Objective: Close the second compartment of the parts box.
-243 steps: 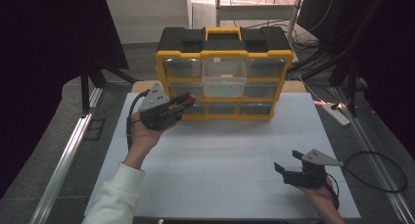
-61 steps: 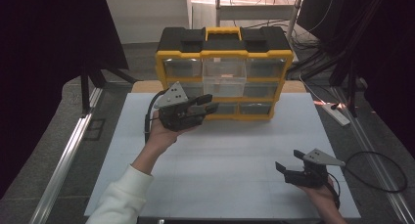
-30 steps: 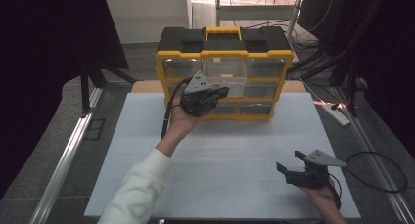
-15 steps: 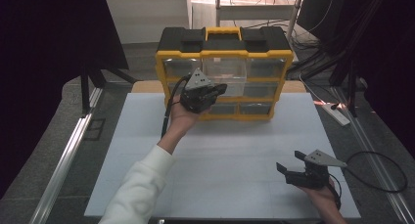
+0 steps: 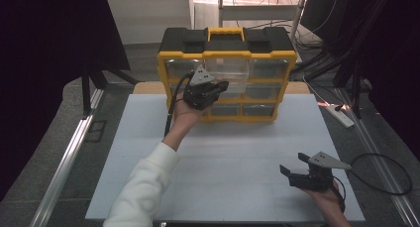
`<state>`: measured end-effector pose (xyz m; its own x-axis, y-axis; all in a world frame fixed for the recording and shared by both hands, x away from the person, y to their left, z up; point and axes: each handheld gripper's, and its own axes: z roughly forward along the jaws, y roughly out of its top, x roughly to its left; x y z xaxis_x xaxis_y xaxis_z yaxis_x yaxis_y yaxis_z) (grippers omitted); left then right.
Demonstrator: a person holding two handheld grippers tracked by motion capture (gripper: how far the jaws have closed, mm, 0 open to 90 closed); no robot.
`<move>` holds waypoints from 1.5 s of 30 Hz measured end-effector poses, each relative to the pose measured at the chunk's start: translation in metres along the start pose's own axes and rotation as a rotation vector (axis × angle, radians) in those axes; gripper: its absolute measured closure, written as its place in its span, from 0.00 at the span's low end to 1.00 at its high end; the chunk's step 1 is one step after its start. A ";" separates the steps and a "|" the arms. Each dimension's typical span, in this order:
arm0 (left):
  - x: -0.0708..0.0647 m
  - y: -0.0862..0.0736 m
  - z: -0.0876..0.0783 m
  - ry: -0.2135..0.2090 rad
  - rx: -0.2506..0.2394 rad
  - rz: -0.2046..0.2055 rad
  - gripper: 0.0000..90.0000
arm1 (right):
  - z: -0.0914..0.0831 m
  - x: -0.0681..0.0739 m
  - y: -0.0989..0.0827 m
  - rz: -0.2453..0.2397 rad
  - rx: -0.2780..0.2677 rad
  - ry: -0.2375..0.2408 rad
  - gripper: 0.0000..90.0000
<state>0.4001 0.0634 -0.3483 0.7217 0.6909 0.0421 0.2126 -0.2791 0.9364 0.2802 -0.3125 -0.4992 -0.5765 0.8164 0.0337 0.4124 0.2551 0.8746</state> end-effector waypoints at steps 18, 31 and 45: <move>0.010 0.003 0.015 0.028 0.012 -0.019 0.99 | -0.001 0.000 0.001 0.000 -0.006 0.008 0.16; 0.019 0.007 0.020 0.055 0.014 -0.028 0.99 | -0.001 0.000 0.000 0.001 -0.007 0.009 0.16; 0.026 0.012 0.028 0.084 0.029 -0.028 0.99 | -0.001 0.000 0.000 0.002 -0.008 0.009 0.16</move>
<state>0.4398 0.0589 -0.3461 0.6576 0.7519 0.0467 0.2515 -0.2775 0.9272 0.2792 -0.3128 -0.4982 -0.5825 0.8119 0.0395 0.4073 0.2495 0.8785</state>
